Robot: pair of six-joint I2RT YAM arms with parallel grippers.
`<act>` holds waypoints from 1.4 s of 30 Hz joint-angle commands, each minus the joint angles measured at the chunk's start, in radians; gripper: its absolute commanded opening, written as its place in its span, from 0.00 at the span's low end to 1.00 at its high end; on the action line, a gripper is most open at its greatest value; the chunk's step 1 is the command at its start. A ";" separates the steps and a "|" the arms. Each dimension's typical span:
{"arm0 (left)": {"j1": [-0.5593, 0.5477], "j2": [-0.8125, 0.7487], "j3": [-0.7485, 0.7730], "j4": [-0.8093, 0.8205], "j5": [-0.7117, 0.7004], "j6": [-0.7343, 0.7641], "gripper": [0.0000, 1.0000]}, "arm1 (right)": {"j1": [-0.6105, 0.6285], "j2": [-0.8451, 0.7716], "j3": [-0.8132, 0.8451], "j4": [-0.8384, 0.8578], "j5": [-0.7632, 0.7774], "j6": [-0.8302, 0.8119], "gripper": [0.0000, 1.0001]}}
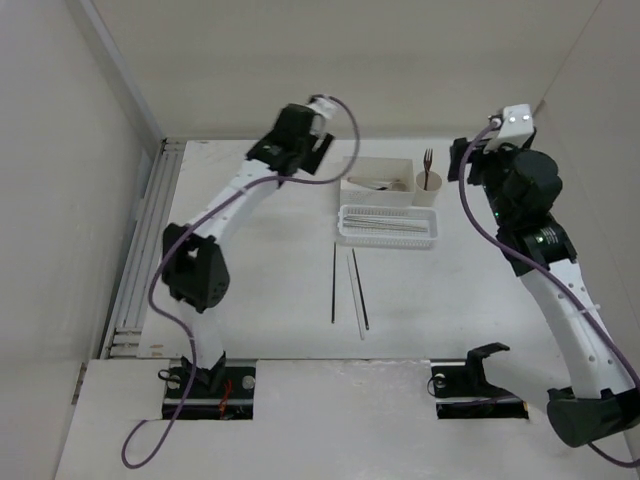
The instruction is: Sort the eating utensils into containers
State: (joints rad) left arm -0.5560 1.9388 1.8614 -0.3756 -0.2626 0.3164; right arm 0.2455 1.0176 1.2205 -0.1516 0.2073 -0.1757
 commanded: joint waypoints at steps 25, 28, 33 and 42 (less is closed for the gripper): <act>0.254 -0.575 -0.545 0.056 -0.050 -0.229 0.79 | 0.491 0.568 -0.275 -0.249 -0.290 0.372 0.48; 0.254 -0.566 -0.545 0.056 -0.040 -0.229 0.79 | 0.517 0.569 -0.300 -0.238 -0.252 0.409 0.48; 0.254 -0.555 -0.536 0.046 -0.049 -0.229 0.79 | 0.526 0.578 -0.337 -0.200 -0.243 0.449 0.48; 0.245 -0.555 -0.536 0.046 -0.063 -0.229 0.79 | 0.571 0.664 -0.286 -0.279 -0.100 0.505 0.47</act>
State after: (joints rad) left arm -0.2974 1.3937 1.3220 -0.3557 -0.2989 0.0860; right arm 0.7998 1.6413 0.9314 -0.3920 0.0345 0.2893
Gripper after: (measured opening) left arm 0.786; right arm 0.471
